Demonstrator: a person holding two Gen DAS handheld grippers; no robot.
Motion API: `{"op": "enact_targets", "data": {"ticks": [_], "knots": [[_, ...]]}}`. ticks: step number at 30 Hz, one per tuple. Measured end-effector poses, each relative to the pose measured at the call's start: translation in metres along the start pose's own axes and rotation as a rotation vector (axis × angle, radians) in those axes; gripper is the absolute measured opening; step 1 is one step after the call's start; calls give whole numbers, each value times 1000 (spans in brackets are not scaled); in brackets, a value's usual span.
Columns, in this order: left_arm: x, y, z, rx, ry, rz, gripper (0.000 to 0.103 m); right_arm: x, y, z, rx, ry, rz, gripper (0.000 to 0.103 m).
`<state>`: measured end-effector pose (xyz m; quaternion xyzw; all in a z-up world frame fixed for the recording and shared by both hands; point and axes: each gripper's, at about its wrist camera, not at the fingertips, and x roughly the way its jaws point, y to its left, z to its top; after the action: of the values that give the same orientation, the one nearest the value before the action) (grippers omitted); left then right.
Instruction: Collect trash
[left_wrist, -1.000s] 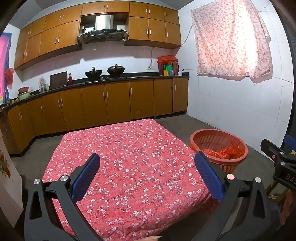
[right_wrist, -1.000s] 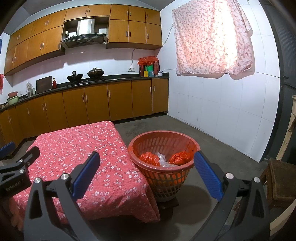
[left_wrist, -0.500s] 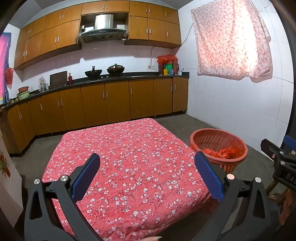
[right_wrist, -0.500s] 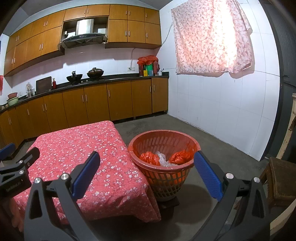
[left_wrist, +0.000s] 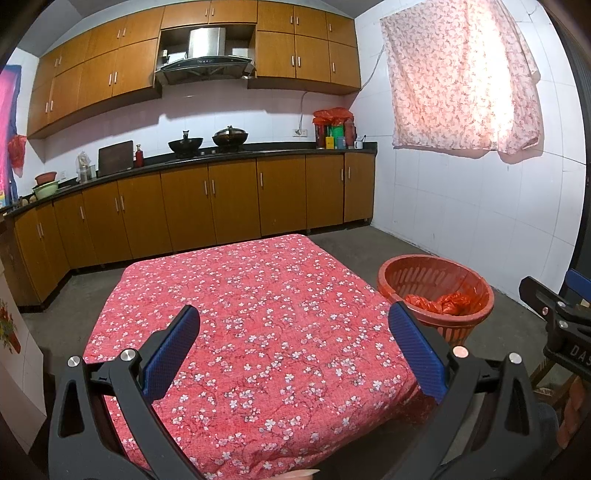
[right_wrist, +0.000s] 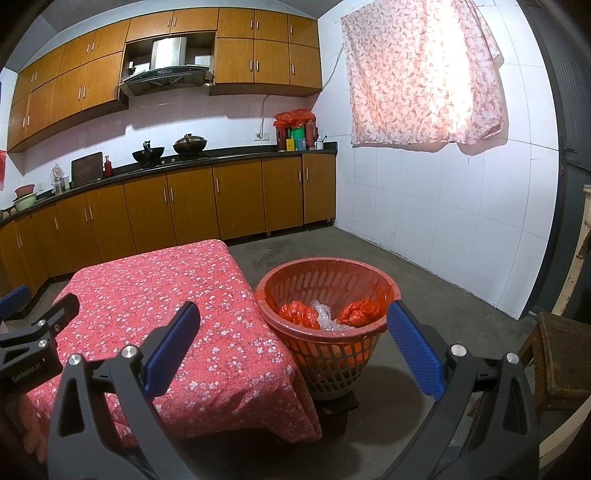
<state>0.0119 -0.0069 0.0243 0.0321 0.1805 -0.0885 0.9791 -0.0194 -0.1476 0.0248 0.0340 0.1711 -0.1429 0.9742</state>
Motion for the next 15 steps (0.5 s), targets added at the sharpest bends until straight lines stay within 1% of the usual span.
{"op": "enact_targets", "data": {"ticks": [15], "knots": [[0, 0, 1, 0, 1, 0, 101, -1, 1, -1, 1, 3, 1, 99]]}}
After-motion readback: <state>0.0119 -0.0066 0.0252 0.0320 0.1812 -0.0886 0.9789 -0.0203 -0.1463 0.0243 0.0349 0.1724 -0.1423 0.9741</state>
